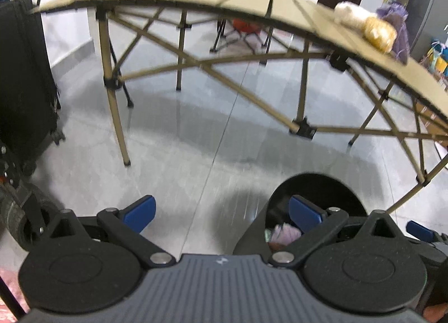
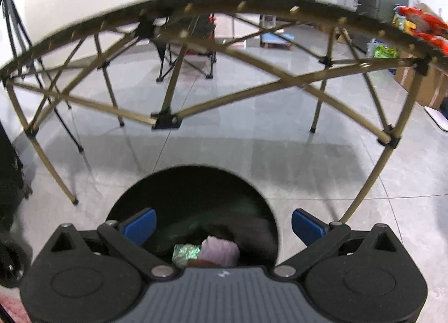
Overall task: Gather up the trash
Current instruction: 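Raise both tools from the bin back toward the table items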
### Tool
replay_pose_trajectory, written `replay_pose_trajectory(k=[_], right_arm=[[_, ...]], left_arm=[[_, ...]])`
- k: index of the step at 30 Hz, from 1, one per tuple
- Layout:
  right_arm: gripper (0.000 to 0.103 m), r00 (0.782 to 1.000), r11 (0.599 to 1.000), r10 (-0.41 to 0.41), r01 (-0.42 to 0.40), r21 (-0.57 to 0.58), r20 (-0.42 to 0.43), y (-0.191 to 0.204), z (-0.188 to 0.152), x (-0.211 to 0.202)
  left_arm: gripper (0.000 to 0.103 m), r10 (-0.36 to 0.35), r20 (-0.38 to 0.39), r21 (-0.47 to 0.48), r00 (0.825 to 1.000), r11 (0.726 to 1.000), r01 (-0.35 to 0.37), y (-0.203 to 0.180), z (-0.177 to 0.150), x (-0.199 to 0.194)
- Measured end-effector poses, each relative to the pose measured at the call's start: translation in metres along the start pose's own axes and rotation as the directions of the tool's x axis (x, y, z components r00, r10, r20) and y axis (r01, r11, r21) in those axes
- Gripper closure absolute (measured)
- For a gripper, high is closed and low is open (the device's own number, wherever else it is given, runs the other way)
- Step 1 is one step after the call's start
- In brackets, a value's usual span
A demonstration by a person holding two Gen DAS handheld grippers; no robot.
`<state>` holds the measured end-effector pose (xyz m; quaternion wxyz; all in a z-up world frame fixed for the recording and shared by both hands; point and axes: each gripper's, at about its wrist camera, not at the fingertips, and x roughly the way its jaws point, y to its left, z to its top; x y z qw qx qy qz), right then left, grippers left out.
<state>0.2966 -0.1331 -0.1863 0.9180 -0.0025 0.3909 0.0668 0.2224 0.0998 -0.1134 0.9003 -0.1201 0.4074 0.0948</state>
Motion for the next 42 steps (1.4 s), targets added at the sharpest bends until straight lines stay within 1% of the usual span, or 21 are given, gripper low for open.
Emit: replay_pose_trajectory(k=[3, 7, 10, 14, 19, 23, 31, 38, 42], right_arm=[[0.0, 0.999, 1.0, -0.003, 0.002, 0.019, 0.051, -0.012, 0.006, -0.017], [0.0, 0.992, 0.999, -0.007, 0.002, 0.037, 0.124, -0.027, 0.018, -0.041], [0.0, 0.985, 0.999, 0.008, -0.017, 0.051, 0.174, -0.037, 0.026, -0.059], [0.0, 0.969, 0.998, 0.008, -0.025, 0.066, 0.245, -0.05, 0.037, -0.079], [0.0, 0.955, 0.999, 0.008, -0.024, 0.049, 0.297, -0.06, 0.048, -0.092], [0.0, 0.94, 1.0, 0.009, -0.018, 0.023, 0.341, -0.064, 0.058, -0.097], [0.0, 0.92, 1.0, 0.023, -0.023, -0.005, 0.39, -0.072, 0.074, -0.098], [0.0, 0.897, 1.0, 0.024, -0.022, -0.01, 0.441, -0.078, 0.091, -0.092], [0.0, 0.885, 1.0, 0.023, -0.023, -0.006, 0.464, -0.082, 0.103, -0.087]], left_arm=[[0.0, -0.006, 0.039, 0.019, 0.999, 1.0, 0.006, -0.01, 0.004, -0.012], [0.0, -0.032, 0.063, 0.034, 0.998, 0.999, 0.03, -0.023, 0.01, -0.025], [0.0, -0.049, 0.089, 0.051, 0.995, 0.998, 0.044, -0.032, 0.016, -0.034], [0.0, -0.069, 0.136, 0.065, 0.988, 0.996, 0.06, -0.043, 0.027, -0.046], [0.0, -0.086, 0.168, 0.08, 0.982, 0.994, 0.074, -0.058, 0.039, -0.052], [0.0, -0.097, 0.198, 0.095, 0.975, 0.992, 0.079, -0.072, 0.05, -0.055], [0.0, -0.115, 0.248, 0.103, 0.962, 0.99, 0.092, -0.095, 0.073, -0.053], [0.0, -0.135, 0.267, 0.109, 0.954, 0.988, 0.11, -0.115, 0.097, -0.043], [0.0, -0.133, 0.278, 0.111, 0.951, 0.988, 0.105, -0.122, 0.111, -0.036]])
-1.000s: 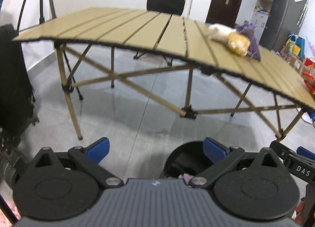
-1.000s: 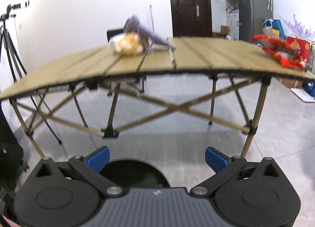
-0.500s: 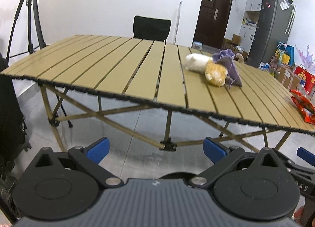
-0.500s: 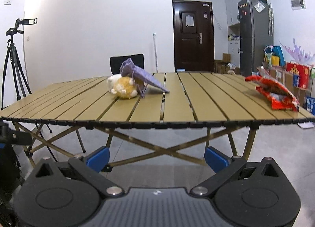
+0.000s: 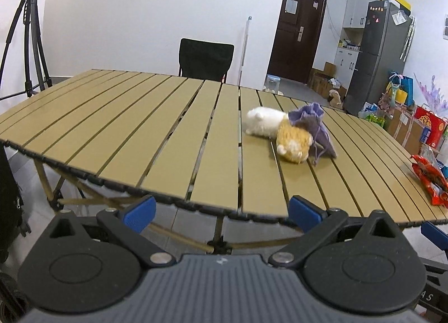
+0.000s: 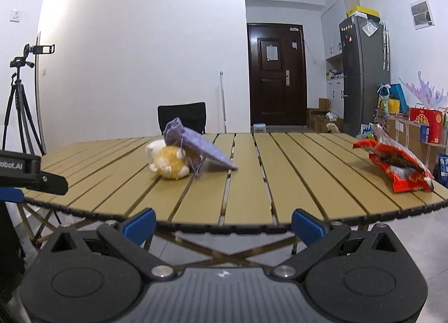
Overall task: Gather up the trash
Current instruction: 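Raise both tools from the bin back toward the table items, then close the right gripper on the lavender drawstring pouch and lift it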
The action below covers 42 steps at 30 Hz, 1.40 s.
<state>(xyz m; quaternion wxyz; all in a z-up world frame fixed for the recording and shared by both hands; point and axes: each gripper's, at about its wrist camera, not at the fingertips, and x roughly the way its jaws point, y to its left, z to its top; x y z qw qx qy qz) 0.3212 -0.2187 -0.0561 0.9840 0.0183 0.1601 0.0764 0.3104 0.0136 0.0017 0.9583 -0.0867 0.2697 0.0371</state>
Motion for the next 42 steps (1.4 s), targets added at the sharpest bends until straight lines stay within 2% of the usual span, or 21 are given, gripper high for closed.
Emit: replay_pose_trajectory(k=[4, 11, 15, 20, 28, 32, 36, 38, 42], right_arm=[[0.0, 1.0, 1.0, -0.019, 0.019, -0.009, 0.017, -0.002, 0.007, 0.012], [0.0, 0.999, 1.0, 0.005, -0.005, 0.013, 0.054, -0.005, 0.023, 0.033], [0.0, 0.998, 0.999, 0.029, -0.031, 0.037, 0.051, -0.003, 0.03, 0.049], [0.0, 0.998, 0.999, 0.002, -0.004, 0.042, 0.055, 0.005, 0.038, 0.068], [0.0, 0.999, 0.998, 0.003, -0.006, 0.064, 0.051, 0.014, 0.053, 0.109], [0.0, 0.998, 0.997, 0.042, -0.045, 0.068, 0.05, 0.017, 0.062, 0.131], [0.004, 0.999, 0.999, 0.044, -0.045, 0.03, 0.023, 0.028, 0.069, 0.153], [0.009, 0.999, 0.999, 0.045, -0.045, 0.026, 0.008, 0.032, 0.072, 0.164], [0.011, 0.998, 0.998, 0.056, -0.056, 0.03, -0.006, 0.036, 0.079, 0.181]], left_arm=[[0.0, -0.001, 0.0, -0.007, 1.0, 1.0, 0.001, 0.0, 0.01, 0.012], [0.0, -0.003, -0.025, -0.021, 1.0, 1.0, 0.002, -0.001, 0.026, 0.038], [0.0, 0.002, -0.025, -0.011, 1.0, 1.0, -0.002, -0.006, 0.033, 0.049], [0.0, 0.006, -0.032, -0.009, 0.999, 1.0, -0.007, -0.005, 0.043, 0.063], [0.0, 0.022, -0.032, -0.01, 0.999, 1.0, -0.023, 0.002, 0.062, 0.088], [0.0, 0.026, -0.038, -0.013, 0.999, 1.0, -0.027, 0.006, 0.07, 0.101], [0.0, 0.038, -0.043, -0.012, 0.998, 0.999, -0.039, 0.012, 0.076, 0.108], [0.0, 0.039, -0.052, -0.021, 0.998, 0.999, -0.041, 0.016, 0.077, 0.112], [0.0, 0.044, -0.072, -0.027, 0.996, 0.999, -0.046, 0.02, 0.075, 0.119]])
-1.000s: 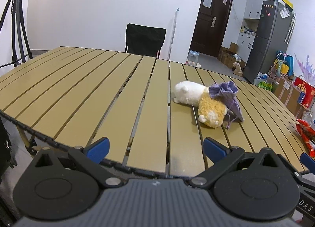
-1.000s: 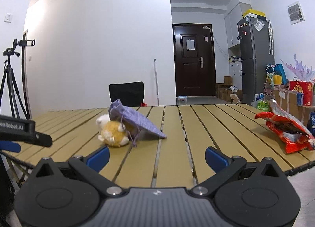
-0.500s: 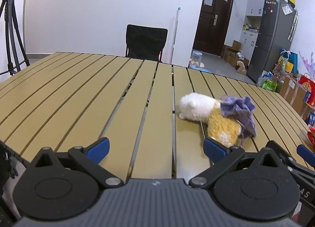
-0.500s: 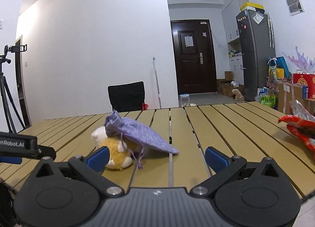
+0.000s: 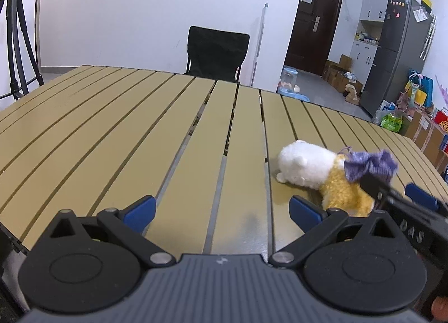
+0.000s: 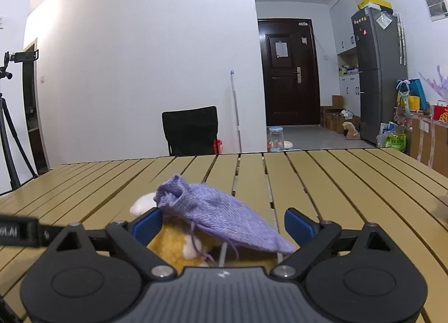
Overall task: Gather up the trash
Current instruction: 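Close the right gripper on the lavender drawstring pouch and lift it, then lower the left gripper onto the white-and-yellow plush and close it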
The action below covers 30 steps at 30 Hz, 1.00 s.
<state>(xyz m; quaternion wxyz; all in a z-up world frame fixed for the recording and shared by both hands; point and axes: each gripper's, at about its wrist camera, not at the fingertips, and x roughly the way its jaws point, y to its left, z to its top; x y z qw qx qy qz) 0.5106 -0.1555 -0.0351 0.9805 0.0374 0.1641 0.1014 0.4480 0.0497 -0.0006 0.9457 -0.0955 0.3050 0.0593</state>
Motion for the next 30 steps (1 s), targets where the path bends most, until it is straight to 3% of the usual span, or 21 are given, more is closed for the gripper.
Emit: replay_pose_trajectory(k=[6, 8, 10, 14, 19, 30], right_arm=[[0.037, 0.998, 0.999, 0.041, -0.042, -0.019, -0.04, 0.0, 0.009, 0.016], [0.059, 0.996, 0.997, 0.072, -0.072, -0.005, -0.051, -0.001, 0.009, 0.02], [0.07, 0.991, 0.992, 0.12, -0.119, 0.03, -0.055, -0.005, 0.008, 0.021], [0.082, 0.988, 0.988, 0.147, -0.144, 0.055, -0.045, -0.012, 0.006, 0.018], [0.089, 0.992, 0.989, 0.126, -0.123, 0.081, -0.03, -0.022, 0.005, 0.016], [0.094, 0.997, 0.985, 0.036, -0.047, 0.169, 0.069, -0.057, 0.007, -0.009]], left_arm=[[0.0, 0.0, -0.018, 0.013, 1.0, 1.0, 0.0, -0.002, -0.005, 0.005], [0.0, -0.001, -0.019, 0.014, 1.0, 1.0, 0.001, -0.004, -0.006, 0.006], [0.0, -0.001, -0.018, 0.014, 1.0, 1.0, 0.001, -0.004, -0.006, 0.007], [0.0, -0.003, -0.02, 0.016, 1.0, 1.0, 0.003, -0.005, -0.006, 0.007], [0.0, -0.01, -0.015, 0.02, 1.0, 1.0, 0.011, -0.01, -0.006, 0.006], [0.0, -0.058, -0.002, 0.009, 0.998, 0.998, 0.058, -0.035, -0.004, 0.004]])
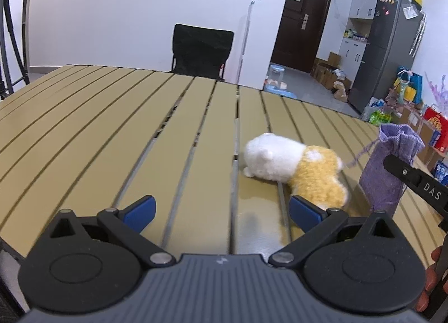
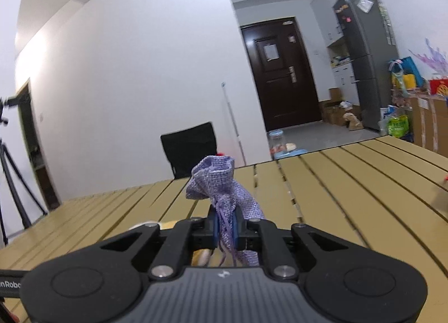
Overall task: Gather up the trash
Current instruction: 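Lower the left gripper onto the white-and-yellow plush and close it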
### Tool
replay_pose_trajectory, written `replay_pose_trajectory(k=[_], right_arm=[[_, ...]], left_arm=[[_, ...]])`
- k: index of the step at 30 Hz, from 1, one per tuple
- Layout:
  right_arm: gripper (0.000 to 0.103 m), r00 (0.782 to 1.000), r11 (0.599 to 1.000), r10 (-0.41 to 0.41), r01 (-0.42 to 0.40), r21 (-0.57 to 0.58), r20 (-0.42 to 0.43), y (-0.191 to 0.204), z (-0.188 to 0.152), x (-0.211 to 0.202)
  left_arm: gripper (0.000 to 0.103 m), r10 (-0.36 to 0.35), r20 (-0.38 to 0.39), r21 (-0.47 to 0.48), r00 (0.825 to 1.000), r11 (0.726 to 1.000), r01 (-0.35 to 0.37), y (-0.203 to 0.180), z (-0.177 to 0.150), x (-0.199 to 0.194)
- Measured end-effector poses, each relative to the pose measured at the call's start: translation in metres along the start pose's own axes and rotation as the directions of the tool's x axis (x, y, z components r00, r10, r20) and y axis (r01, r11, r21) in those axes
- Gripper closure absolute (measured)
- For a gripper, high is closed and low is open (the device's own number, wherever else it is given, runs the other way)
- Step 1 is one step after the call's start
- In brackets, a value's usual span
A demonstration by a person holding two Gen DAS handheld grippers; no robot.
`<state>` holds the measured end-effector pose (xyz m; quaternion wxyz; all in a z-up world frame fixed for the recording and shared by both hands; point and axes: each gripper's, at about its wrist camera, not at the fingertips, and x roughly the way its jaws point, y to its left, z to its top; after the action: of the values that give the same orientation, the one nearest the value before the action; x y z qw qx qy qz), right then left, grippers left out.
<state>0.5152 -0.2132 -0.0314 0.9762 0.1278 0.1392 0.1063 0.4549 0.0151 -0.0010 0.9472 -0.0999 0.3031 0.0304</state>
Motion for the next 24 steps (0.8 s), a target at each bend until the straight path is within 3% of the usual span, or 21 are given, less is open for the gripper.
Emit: replay_pose_trajectory(k=[8, 24], right_arm=[[0.095, 0.996, 0.997, -0.071, 0.07, 0.027, 0.047, -0.031, 0.008, -0.018], [0.095, 0.982, 0.983, -0.178, 0.174, 0.052, 0.07, -0.09, 0.011, -0.038]], left_arm=[[0.0, -0.062, 0.013, 0.015, 0.998, 0.998, 0.062, -0.035, 0.002, 0.006], [0.0, -0.08, -0.031, 0.029, 0.996, 0.996, 0.081, -0.081, 0.0, 0.057]])
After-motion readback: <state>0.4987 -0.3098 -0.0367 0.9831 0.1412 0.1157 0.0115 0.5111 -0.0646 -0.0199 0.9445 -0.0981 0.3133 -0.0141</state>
